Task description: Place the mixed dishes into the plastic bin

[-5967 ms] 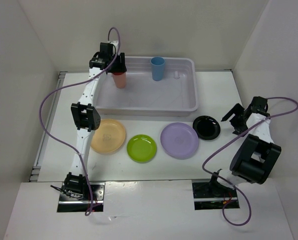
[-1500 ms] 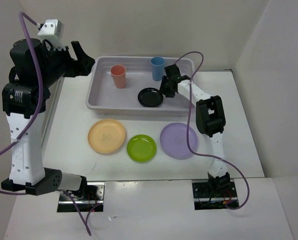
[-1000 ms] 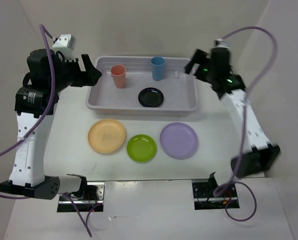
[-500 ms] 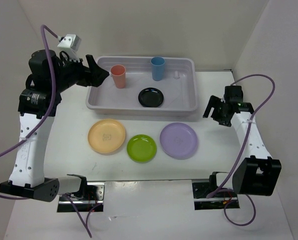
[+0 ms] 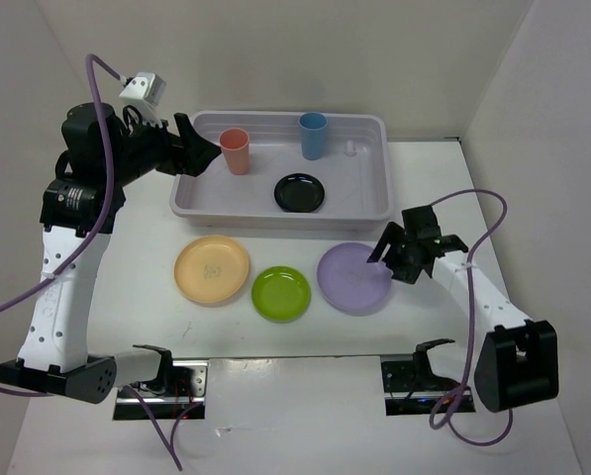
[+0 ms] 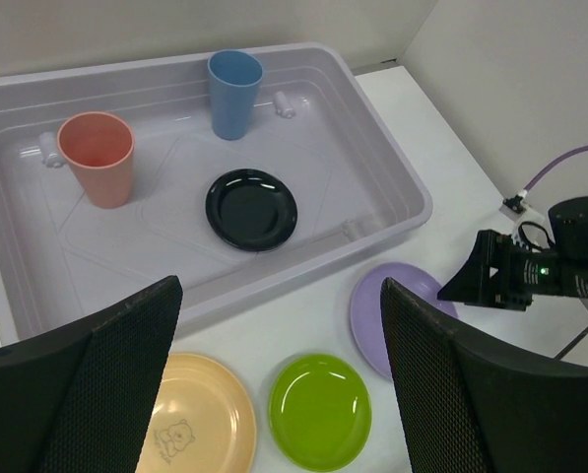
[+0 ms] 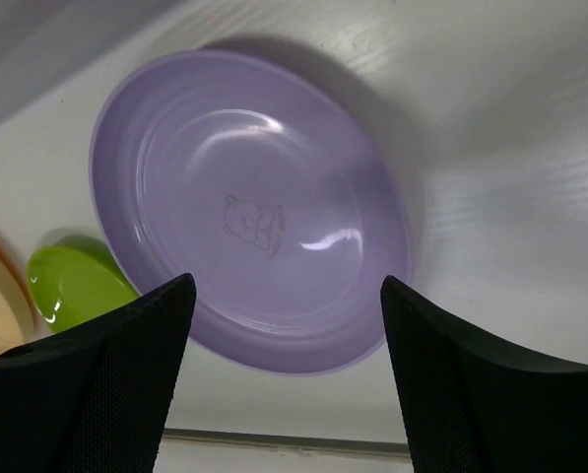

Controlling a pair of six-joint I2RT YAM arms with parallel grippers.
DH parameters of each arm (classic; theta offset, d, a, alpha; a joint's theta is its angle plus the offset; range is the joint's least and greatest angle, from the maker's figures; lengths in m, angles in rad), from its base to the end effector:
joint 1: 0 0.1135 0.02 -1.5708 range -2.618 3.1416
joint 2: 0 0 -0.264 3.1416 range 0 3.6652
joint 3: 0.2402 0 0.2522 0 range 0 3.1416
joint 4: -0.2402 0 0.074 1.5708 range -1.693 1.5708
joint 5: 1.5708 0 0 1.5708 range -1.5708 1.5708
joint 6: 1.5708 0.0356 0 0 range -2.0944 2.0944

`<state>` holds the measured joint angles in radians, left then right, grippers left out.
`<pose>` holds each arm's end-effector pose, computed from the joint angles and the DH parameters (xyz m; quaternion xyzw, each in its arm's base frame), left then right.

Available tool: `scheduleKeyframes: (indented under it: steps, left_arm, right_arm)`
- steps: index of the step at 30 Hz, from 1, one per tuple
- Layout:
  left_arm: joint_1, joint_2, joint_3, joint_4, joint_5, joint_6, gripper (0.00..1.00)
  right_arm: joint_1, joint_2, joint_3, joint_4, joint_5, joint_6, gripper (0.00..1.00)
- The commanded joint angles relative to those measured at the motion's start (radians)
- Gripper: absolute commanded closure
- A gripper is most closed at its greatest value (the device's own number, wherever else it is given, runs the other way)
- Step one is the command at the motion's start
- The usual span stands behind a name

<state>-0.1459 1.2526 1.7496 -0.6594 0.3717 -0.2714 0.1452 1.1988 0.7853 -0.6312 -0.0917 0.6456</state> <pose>0.2256 -0.0462 0.5165 0.0724 0.7550 -0.2696 0.5933 0.2246 0.0361 0.2213 0.2273 0.9375 0.1409 0.2227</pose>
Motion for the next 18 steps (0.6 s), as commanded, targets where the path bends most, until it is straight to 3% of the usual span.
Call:
scheduleKeyframes:
  steps: [1, 3, 7, 18]
  left_arm:
    - [-0.003, -0.030, -0.009, 0.061, 0.044, -0.025, 0.12]
    - [-0.003, -0.030, -0.009, 0.061, 0.044, -0.025, 0.12]
    - [-0.003, -0.021, -0.009, 0.061, 0.053, -0.034, 0.12]
    - [-0.012, -0.021, -0.009, 0.061, 0.062, -0.034, 0.12]
  right_arm:
    - [0.094, -0.117, -0.029, 0.079, 0.113, 0.195, 0.20]
    - [0.183, -0.163, -0.029, 0.041, 0.214, 0.255, 0.20]
    - [0.240, -0.240, -0.076, 0.004, 0.251, 0.374, 0.24]
    - [0.385, -0.491, -0.202, -0.101, 0.184, 0.644, 0.29]
